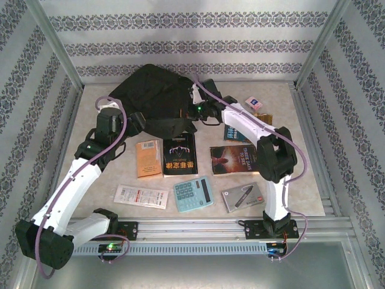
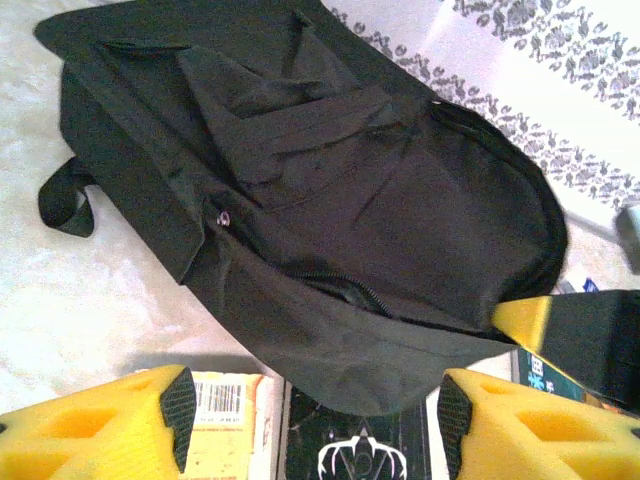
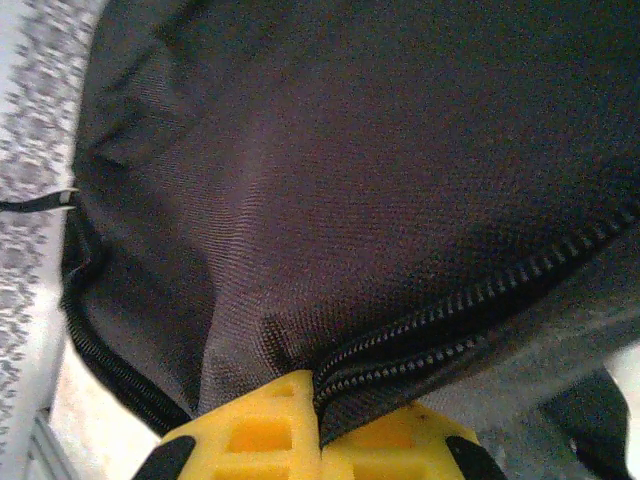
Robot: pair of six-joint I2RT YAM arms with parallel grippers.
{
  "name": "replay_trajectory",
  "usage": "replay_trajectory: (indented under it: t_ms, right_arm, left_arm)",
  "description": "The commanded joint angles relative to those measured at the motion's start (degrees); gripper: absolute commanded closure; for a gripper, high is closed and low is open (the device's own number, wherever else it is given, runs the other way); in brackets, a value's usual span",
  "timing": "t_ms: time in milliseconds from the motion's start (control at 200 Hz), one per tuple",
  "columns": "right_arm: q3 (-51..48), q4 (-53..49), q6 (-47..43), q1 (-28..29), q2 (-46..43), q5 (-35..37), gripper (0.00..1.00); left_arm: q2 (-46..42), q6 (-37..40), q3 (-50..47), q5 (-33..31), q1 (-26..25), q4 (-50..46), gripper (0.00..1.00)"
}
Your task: Pack the student bag
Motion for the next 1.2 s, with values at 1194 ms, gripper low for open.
replay_trajectory:
  t_ms: [1194]
  right_arm:
    - [-19.4,7.8,0.1,5.9,-18.7,-20.8,1.0]
  left_arm:
    - [-2.7,6.8,12.2,3.5,0.5,-13.4,0.39]
